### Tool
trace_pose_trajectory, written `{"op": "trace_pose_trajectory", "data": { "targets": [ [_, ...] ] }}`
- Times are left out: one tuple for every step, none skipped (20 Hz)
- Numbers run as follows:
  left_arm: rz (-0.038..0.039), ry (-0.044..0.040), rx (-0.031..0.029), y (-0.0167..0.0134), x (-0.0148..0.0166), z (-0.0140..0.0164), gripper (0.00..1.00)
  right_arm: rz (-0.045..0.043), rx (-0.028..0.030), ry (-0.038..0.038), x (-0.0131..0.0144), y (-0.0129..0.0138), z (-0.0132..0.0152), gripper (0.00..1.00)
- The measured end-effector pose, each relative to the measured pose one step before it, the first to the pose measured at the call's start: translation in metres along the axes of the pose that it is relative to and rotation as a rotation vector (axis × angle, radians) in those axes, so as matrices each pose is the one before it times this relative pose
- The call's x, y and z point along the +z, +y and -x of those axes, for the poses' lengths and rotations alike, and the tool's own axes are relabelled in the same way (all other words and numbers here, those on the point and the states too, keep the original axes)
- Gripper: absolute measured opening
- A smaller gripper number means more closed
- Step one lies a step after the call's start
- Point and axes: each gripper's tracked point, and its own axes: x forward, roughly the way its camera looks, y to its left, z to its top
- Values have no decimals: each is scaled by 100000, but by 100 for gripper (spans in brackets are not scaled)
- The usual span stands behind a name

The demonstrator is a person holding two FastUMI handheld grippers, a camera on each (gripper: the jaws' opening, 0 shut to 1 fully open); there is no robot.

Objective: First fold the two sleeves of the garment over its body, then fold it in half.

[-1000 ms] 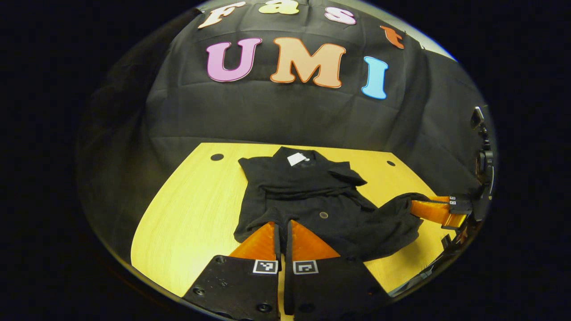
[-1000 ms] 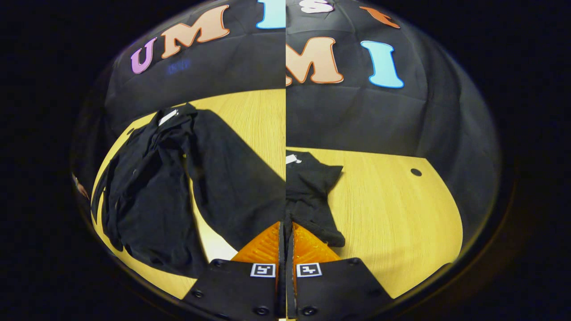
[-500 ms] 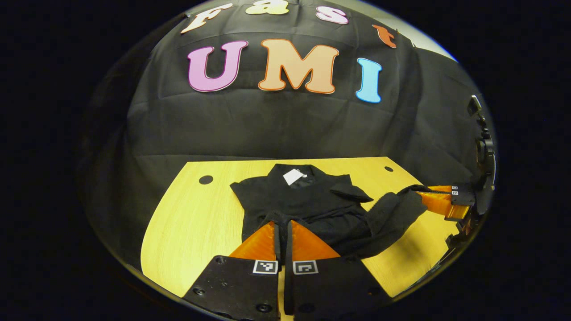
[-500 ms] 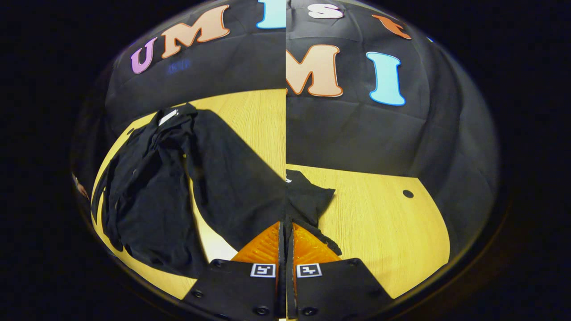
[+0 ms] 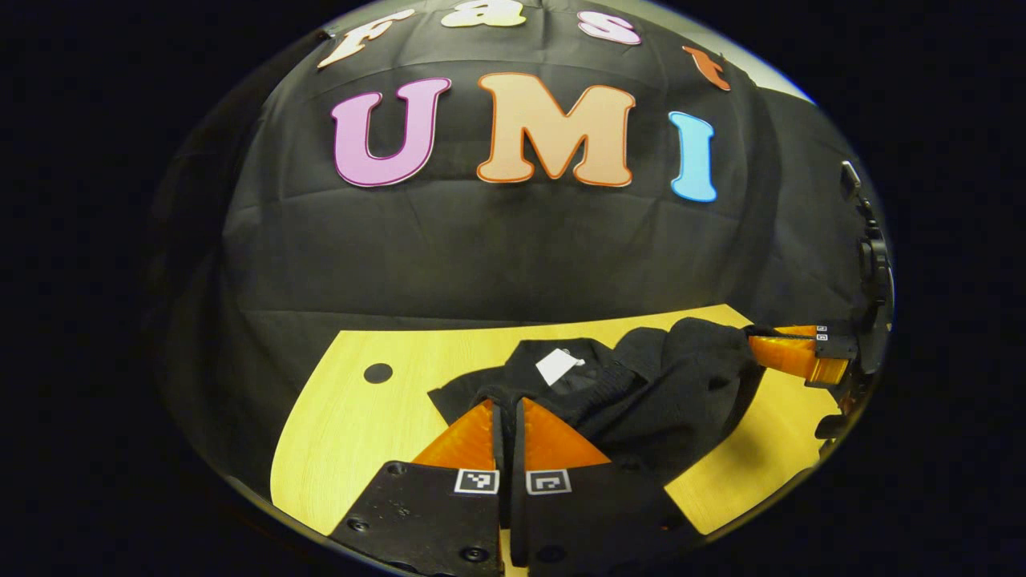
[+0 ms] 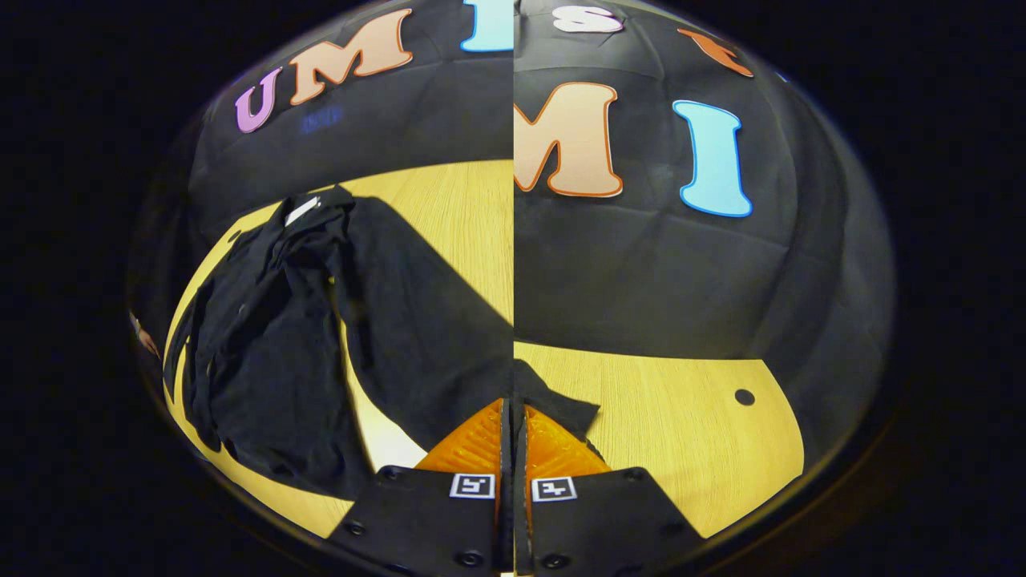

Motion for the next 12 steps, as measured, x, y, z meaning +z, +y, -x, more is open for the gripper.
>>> {"op": "trace_pose_trajectory", "data": {
  "targets": [
    [-423,-64,324,362,461,-1093,0,479,-498,-642,730,-191,-1067,3],
    [-722,-143,614,486,398,-1023,0,466,-396,-841,678,-97,-1101,2],
    [-982,-31,848,520,248,-1199,0,661,-284,-639,449,-104,-1097,2],
    [-864,215,643,461,218,-1211,0,688,-515,133,280,-237,-1202,2],
    [-456,91,144,298,131,-1087,0,1,67,869,1,-78,-1166,2],
    [-62,-60,-423,149,116,-1086,0,-667,620,741,33,14,-1143,2],
    [-185,207,-391,47,-14,-1112,0,145,-277,193,-40,-123,-1128,3],
    [-778,561,-75,122,-247,-1020,0,701,-937,889,-237,-352,-1141,2],
    [-915,895,121,132,-443,-984,0,147,-471,1242,-333,-153,-973,2],
    [-645,1125,-135,8,-473,-940,0,-603,-502,1518,-559,-243,-1344,2],
    [-598,1141,-69,-18,-493,-887,0,-1014,-467,1590,-613,-105,-967,2],
    [-589,1155,68,20,-520,-627,0,-1312,-579,1787,-648,-230,-951,2]
  ]
}}
